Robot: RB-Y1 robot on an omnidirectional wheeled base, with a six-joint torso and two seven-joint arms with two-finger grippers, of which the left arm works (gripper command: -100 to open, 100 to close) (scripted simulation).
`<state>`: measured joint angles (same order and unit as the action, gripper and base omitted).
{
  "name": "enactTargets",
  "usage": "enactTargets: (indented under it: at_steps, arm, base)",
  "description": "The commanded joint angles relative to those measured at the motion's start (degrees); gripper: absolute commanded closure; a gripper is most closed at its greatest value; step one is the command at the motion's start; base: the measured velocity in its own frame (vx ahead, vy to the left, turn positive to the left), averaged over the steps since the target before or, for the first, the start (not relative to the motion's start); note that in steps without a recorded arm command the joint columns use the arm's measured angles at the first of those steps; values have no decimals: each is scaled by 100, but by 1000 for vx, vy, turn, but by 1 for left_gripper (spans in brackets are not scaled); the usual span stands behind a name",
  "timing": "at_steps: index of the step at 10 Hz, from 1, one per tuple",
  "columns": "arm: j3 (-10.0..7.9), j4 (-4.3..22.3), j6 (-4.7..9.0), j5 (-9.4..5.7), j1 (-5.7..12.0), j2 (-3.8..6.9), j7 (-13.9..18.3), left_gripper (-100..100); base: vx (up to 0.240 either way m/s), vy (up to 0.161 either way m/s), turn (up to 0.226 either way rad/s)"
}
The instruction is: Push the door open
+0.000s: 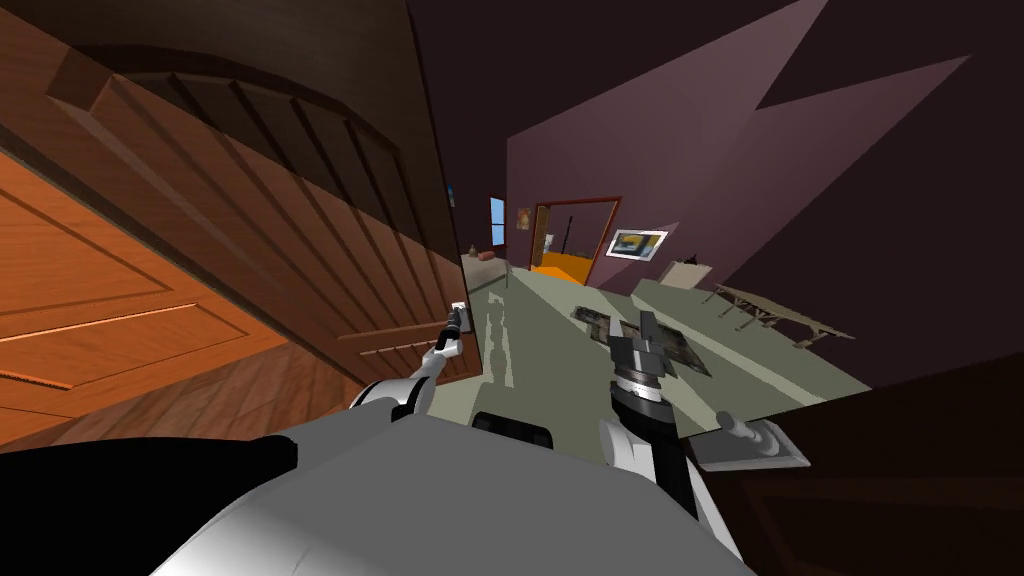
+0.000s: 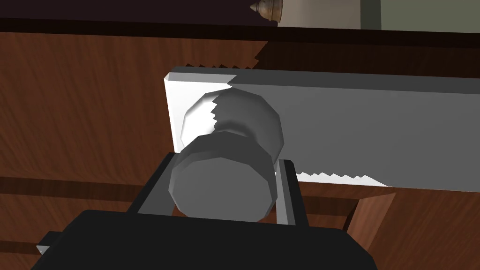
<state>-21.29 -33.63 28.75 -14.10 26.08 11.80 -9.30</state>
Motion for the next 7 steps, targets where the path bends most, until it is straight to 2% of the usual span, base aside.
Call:
enactTargets:
  at_steps: [1, 2, 7]
  arm:
    - [-28, -208, -112, -6, -64, -26, -42, 100]
    - [-145, -192, -100, -50, -85, 27, -84, 100]
    - [-367, -163, -77, -134, -125, 127, -164, 100]
  base:
    - [57, 5, -9]
    - [132, -18, 28]
    - [179, -64, 61]
